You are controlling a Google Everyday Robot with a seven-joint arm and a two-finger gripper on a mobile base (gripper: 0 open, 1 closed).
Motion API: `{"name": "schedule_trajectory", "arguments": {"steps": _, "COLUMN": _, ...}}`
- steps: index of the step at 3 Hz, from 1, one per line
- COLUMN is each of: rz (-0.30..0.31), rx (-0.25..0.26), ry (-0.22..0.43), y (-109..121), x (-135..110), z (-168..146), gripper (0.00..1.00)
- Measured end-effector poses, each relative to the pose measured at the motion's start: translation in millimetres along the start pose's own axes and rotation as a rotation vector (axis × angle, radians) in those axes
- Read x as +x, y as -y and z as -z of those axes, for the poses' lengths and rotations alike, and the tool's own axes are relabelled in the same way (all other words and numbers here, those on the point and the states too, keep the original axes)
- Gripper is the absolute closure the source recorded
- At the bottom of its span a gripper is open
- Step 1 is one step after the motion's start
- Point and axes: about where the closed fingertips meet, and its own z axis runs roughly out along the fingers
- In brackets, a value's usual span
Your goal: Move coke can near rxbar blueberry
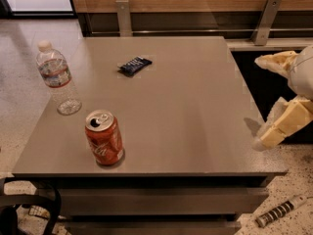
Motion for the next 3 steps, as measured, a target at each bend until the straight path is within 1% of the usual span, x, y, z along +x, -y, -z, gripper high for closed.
{"name": "schedule_trajectory", "arguments": {"steps": 1, "rz": -0.015, "rx": -0.044, "ry": 0.187, "y": -13.0, "x": -14.4, "z": -21.1, "gripper": 0.00}}
{"name": "schedule_trajectory", "arguments": {"steps": 2, "rz": -0.025, "rx": -0.092, "ry": 0.388, "y": -26.6, "x": -45.2, "z": -33.8, "gripper": 0.00}}
{"name": "schedule_trajectory", "arguments": {"steps": 3, "rz": -0.036, "rx": -0.143, "ry": 0.530, "y": -37.7, "x": -73.2, "z": -47.5, "gripper": 0.00}}
